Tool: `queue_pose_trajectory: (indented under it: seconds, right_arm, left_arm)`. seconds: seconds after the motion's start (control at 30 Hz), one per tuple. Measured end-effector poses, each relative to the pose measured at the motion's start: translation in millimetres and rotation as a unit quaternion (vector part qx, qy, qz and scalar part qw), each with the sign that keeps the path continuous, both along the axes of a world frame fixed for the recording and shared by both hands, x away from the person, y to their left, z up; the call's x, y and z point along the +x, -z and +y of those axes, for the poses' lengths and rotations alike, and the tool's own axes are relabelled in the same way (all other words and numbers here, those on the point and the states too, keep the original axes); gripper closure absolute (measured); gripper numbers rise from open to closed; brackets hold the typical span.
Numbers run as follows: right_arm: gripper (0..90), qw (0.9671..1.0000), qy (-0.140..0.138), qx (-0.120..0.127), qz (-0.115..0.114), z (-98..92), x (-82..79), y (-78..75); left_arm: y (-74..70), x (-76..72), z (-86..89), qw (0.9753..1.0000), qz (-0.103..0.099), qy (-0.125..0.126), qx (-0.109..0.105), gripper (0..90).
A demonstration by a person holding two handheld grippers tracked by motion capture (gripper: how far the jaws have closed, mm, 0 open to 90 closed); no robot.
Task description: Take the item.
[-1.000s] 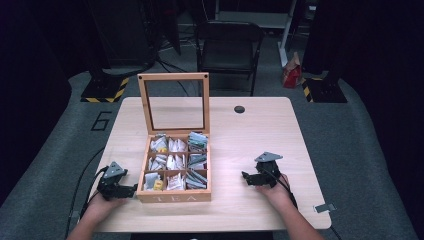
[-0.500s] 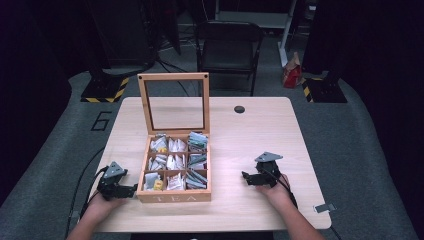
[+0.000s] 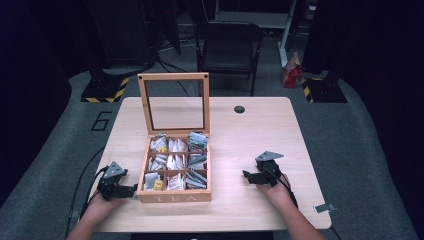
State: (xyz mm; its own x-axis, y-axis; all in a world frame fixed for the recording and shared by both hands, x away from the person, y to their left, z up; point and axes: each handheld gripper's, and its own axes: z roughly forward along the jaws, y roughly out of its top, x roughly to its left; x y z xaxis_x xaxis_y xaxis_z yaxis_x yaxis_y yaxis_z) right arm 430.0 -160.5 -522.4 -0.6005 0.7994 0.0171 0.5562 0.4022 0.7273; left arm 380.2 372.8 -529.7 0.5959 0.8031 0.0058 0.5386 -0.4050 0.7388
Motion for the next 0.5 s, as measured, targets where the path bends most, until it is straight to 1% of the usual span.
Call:
queue_pose_trajectory:
  seconds: [0.03,0.07,0.13,0.2,0.27,0.3,0.33,0.37,0.4,0.43,0.47,0.5]
  right_arm:
    - [25.8,1.0000,0.000,0.000,0.000,0.0,0.0,0.0]
    - [27.9,1.0000,0.000,0.006,-0.002,-0.3,-0.1,-2.4]
    - [27.9,0.9999,0.003,0.009,-0.003,-0.1,-0.9,-3.8]
    - [28.9,0.9999,-0.003,0.009,-0.005,-0.8,-1.5,-7.1]
    - [29.4,0.9999,-0.002,0.012,-0.011,-0.4,-2.2,-10.3]
    - [29.4,0.9998,-0.001,0.018,-0.009,0.3,-3.3,-11.9]
    - [29.4,0.9998,0.004,0.016,-0.012,1.0,-3.7,-13.2]
    - [29.4,0.9998,-0.008,0.012,-0.017,0.0,-3.6,-14.6]
    - [29.4,0.9997,-0.003,0.017,-0.018,1.5,-4.6,-15.1]
    - [29.4,0.9997,-0.009,0.016,-0.016,1.5,-5.2,-16.4]
    - [29.4,0.9996,-0.004,0.022,-0.019,3.2,-6.0,-16.5]
    - [29.3,0.9995,-0.011,0.020,-0.021,2.9,-6.2,-17.3]
  left_arm:
    - [0.1,0.0,-0.1,1.0000,0.000,0.000,-0.001,14.0]
    - [0.0,0.0,0.0,1.0000,0.000,0.000,0.000,14.1]
    - [0.1,-0.1,-0.1,1.0000,0.000,0.000,-0.001,14.0]
    - [0.1,-0.1,-0.1,1.0000,0.000,0.000,-0.001,14.0]
    - [0.0,0.0,0.0,1.0000,0.001,0.000,0.000,14.0]
    - [0.0,0.0,0.0,1.0000,0.000,0.000,0.000,14.0]
    - [0.0,0.0,-0.1,1.0000,0.000,0.000,-0.001,14.0]
    - [0.1,0.0,0.0,1.0000,0.000,0.000,0.000,14.0]
    - [0.0,-0.1,-0.1,1.0000,0.000,0.000,-0.001,14.0]
    - [0.0,0.0,-0.1,1.0000,0.000,-0.001,0.000,14.0]
    - [0.1,-0.1,-0.1,1.0000,0.000,0.000,-0.001,14.1]
    - [0.1,0.0,-0.1,1.0000,0.000,0.000,-0.001,14.0]
